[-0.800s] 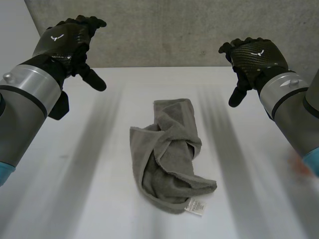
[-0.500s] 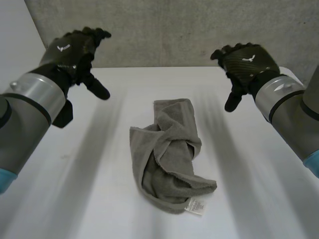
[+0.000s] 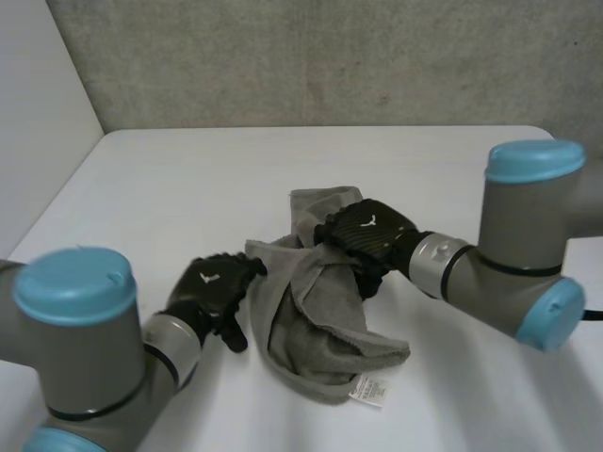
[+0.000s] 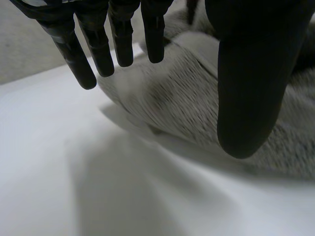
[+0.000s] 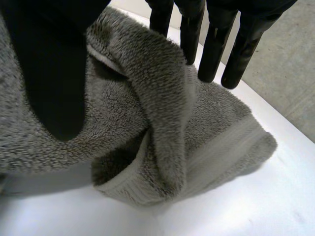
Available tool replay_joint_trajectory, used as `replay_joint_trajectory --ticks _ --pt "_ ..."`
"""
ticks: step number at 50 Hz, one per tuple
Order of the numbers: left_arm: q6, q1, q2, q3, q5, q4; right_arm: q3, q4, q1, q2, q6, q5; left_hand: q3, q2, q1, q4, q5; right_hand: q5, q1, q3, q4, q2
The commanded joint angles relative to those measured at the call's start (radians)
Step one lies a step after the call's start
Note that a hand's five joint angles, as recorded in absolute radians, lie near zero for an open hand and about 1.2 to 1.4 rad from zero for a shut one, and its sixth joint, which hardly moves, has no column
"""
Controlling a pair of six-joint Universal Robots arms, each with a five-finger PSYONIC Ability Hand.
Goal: Fold the towel.
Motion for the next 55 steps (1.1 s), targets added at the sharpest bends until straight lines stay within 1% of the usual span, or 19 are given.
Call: replay_joint_trajectory --ticks 1,2,3,5,6,7,9,14,18,19,21,25,27,29,33,37,43,52,55 --pt "0.024 -0.067 -0.076 0.009 -0.007 0.093 -0.003 -0.128 0.038 0.057 0.019 0.038 0.210 0.210 0.209 0.209 0.212 0.516 0.448 0.513 0.513 0.513" --pt "0.024 -0.073 -0.080 0.009 -0.007 0.116 0.000 -0.142 0.040 0.059 0.018 0.049 0.478 0.479 0.477 0.478 0.480 0.704 0.636 0.701 0.701 0.700" --pt "0.024 -0.073 -0.080 0.009 -0.007 0.116 0.000 -0.142 0.040 0.059 0.018 0.049 0.481 0.481 0.480 0.480 0.483 0.705 0.638 0.703 0.703 0.702" --pt "0.027 -0.082 -0.090 0.009 -0.004 0.167 -0.015 -0.156 0.040 0.062 0.015 0.057 0.831 0.832 0.831 0.831 0.834 0.991 0.923 0.988 0.988 0.988" --pt "0.028 -0.082 -0.090 0.009 -0.004 0.167 -0.015 -0.156 0.040 0.062 0.015 0.057 0.833 0.834 0.832 0.833 0.835 0.992 0.925 0.990 0.990 0.989" --pt "0.038 -0.087 -0.107 0.012 -0.004 0.190 -0.032 -0.160 0.040 0.061 0.015 0.058 1.005 1.005 1.004 1.004 1.007 0.992 0.925 0.990 0.990 0.989" --pt "0.058 -0.091 -0.130 0.018 -0.002 0.208 -0.056 -0.160 0.040 0.062 0.015 0.061 1.055 1.056 1.055 1.055 1.058 0.992 0.925 0.990 0.990 0.989" --pt "0.159 -0.093 -0.179 0.069 -0.008 0.219 -0.139 -0.157 0.038 0.064 0.013 0.081 1.056 1.057 1.055 1.055 1.058 0.992 0.925 0.990 0.990 0.989" --pt "0.230 -0.046 -0.137 0.171 -0.011 0.225 -0.264 -0.162 0.034 0.068 0.007 0.112 1.056 1.057 1.055 1.055 1.058 0.992 0.925 0.990 0.990 0.989" --pt "0.230 -0.045 -0.136 0.171 -0.011 0.225 -0.265 -0.162 0.034 0.068 0.007 0.112 1.056 1.057 1.055 1.055 1.058 0.992 0.925 0.990 0.990 0.989" --pt "0.233 0.042 -0.063 0.293 -0.011 0.225 -0.398 -0.169 0.023 0.077 0.007 0.162 1.056 1.057 1.055 1.055 1.058 0.992 0.925 0.990 0.990 0.989" --pt "0.222 0.123 -0.004 0.434 -0.013 0.225 -0.516 -0.212 0.021 0.064 0.018 0.235 1.056 1.057 1.055 1.055 1.058 0.992 0.925 0.990 0.990 0.989" --pt "0.210 0.151 0.008 0.497 -0.013 0.225 -0.553 -0.269 0.021 0.051 0.024 0.276 1.056 1.057 1.055 1.055 1.058 0.992 0.925 0.990 0.990 0.989" --pt "0.141 0.194 0.028 0.579 -0.013 0.227 -0.555 -0.379 0.021 -0.016 0.053 0.333 1.056 1.057 1.055 1.055 1.058 0.992 0.925 0.990 0.990 0.989" --pt "0.040 0.223 0.028 0.610 -0.007 0.216 -0.516 -0.390 0.021 -0.079 0.111 0.328 1.056 1.057 1.055 1.055 1.058 0.992 0.925 0.990 0.990 0.989" --pt "-0.049 0.232 0.009 0.563 0.001 0.193 -0.413 -0.260 0.027 -0.119 0.128 0.235 1.056 1.057 1.055 1.055 1.058 0.992 0.925 0.990 0.990 0.989" --pt "-0.049 0.238 -0.026 0.475 0.004 0.175 -0.322 -0.111 0.023 -0.163 0.084 0.207 1.056 1.057 1.055 1.055 1.058 0.992 0.925 0.990 0.990 0.989" --pt "-0.049 0.284 -0.055 0.460 0.006 0.181 -0.322 -0.071 -0.025 -0.154 0.072 0.209 1.056 1.057 1.055 1.055 1.058 0.992 0.925 0.990 0.990 0.989" --pt "-0.048 0.289 -0.124 0.475 0.006 0.187 -0.312 -0.070 -0.025 -0.111 0.068 0.207 1.056 1.057 1.055 1.055 1.058 0.992 0.925 0.990 0.990 0.989"
